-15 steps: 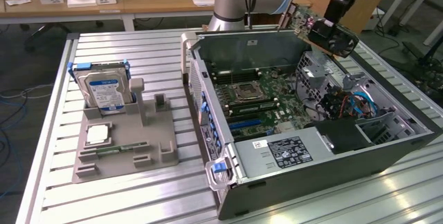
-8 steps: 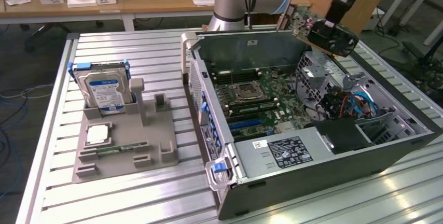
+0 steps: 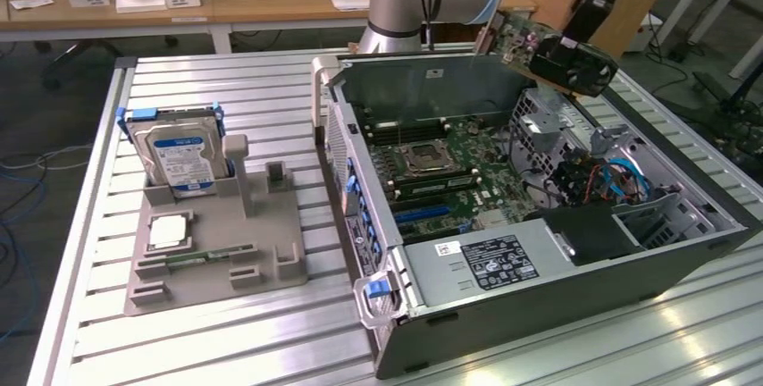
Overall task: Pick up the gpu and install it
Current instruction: 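Insert the gpu into the slot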
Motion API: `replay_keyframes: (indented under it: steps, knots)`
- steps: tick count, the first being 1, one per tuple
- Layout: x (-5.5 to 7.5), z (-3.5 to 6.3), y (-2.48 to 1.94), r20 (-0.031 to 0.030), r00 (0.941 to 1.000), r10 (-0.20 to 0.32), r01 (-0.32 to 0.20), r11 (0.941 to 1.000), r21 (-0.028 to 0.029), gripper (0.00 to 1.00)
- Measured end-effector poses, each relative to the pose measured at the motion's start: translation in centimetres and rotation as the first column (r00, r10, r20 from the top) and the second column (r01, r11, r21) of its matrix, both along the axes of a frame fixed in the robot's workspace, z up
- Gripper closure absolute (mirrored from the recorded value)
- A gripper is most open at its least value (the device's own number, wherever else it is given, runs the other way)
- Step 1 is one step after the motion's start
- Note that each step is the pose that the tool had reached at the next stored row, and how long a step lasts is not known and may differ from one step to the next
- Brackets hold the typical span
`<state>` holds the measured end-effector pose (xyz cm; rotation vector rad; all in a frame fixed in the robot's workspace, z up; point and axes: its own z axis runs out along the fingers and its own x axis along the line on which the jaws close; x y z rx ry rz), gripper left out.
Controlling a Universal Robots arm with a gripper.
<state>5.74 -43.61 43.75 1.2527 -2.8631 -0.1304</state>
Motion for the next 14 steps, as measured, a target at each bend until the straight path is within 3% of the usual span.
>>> replay_keyframes:
  steps: [6,14]
  knots:
    - [0.00,-0.03,0.00,0.0000,0.9972,0.075,-0.075,0.9972,0.0000,0.73]
    - [0.00,-0.06,0.00,0.0001,0.9864,0.165,-0.165,0.9864,0.0000,0.73]
